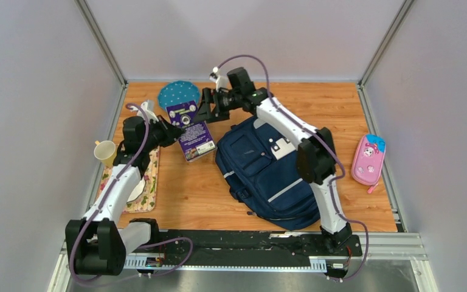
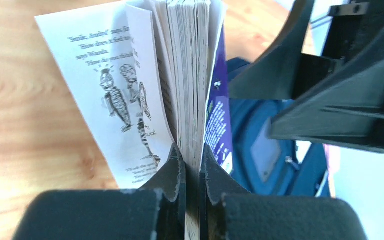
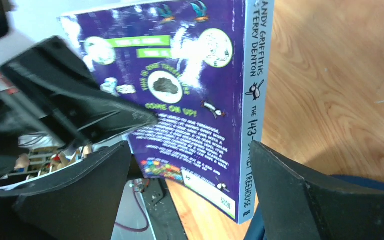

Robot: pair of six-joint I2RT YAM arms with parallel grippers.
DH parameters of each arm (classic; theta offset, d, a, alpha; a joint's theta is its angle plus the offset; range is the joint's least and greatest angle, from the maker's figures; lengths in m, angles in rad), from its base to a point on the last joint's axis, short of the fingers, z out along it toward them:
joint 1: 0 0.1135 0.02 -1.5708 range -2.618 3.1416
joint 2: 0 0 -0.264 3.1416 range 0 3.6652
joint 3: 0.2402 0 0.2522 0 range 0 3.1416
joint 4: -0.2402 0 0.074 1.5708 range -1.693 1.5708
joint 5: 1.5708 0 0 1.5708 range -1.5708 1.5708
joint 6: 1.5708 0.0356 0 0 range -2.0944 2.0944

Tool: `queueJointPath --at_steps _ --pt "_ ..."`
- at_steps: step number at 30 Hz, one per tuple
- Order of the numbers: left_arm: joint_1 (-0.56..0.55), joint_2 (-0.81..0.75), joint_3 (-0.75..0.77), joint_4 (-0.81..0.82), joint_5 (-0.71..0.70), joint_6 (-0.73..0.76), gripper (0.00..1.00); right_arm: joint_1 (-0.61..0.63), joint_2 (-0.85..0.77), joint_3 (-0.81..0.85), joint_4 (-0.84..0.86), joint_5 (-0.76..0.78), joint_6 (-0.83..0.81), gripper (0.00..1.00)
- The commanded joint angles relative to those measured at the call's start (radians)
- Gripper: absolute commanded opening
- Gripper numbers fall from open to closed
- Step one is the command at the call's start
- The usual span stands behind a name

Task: Pack the student bag
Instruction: Pick up the book from the center of the board.

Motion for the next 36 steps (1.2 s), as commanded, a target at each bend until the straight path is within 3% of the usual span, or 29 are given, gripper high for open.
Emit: queueJointPath --at_steps 1,4,8,11,15,20,25,28,29,31,32,33,34,35,36 --pt "-0.012 -0.099 0.092 -0.032 0.100 0.026 0.00 -0.018 -0.271 -0.112 0.129 -0.040 0.004 0.92" --pt "-0.013 -0.154 0.092 -0.017 0.164 -0.012 0.00 -0.021 -0.409 -0.213 0.088 0.001 -0.029 0.92" --pt "-0.015 -0.221 0.043 0.166 0.371 -0.112 0.00 -0.019 -0.638 -0.549 0.141 0.075 -0.049 0.92" --pt "-0.021 -0.258 -0.017 0.327 0.440 -0.233 0.00 -0.018 -0.791 -0.687 0.193 0.091 -0.026 0.93" --pt "-0.093 -0.251 -0.026 0.390 0.493 -0.288 0.00 -0.016 -0.946 -0.899 0.291 0.130 0.065 0.93" --pt "-0.174 -0.226 -0.071 0.596 0.496 -0.399 0.00 -0.013 -1.052 -0.994 0.322 0.189 0.100 0.93" --pt "-0.276 -0.179 -0.066 0.623 0.493 -0.378 0.00 -0.012 -1.084 -1.062 0.461 0.106 0.192 0.91" --pt "-0.317 -0.173 -0.107 0.678 0.472 -0.393 0.00 -0.007 -1.104 -1.117 0.558 0.074 0.263 0.63" --pt "-0.320 -0.174 -0.115 0.685 0.468 -0.396 0.00 -0.009 -1.114 -1.141 0.575 0.069 0.286 0.49" --pt "-0.322 -0.171 -0.124 0.695 0.474 -0.400 0.00 -0.007 -1.143 -1.169 0.620 0.058 0.306 0.33" --pt "-0.323 -0.171 -0.124 0.690 0.476 -0.402 0.02 -0.007 -1.155 -1.200 0.635 0.055 0.330 0.08" --pt "-0.323 -0.173 -0.123 0.675 0.471 -0.388 0.09 -0.006 -1.167 -1.214 0.644 0.057 0.339 0.00" --pt "-0.325 -0.174 -0.123 0.629 0.458 -0.375 0.32 -0.006 -1.204 -1.226 0.652 0.061 0.343 0.00" --pt "-0.323 -0.188 -0.123 0.598 0.441 -0.358 0.42 -0.007 -1.222 -1.240 0.651 0.084 0.343 0.00" --pt "-0.323 -0.197 -0.126 0.562 0.424 -0.313 0.70 -0.007 -1.248 -1.264 0.648 0.100 0.343 0.00"
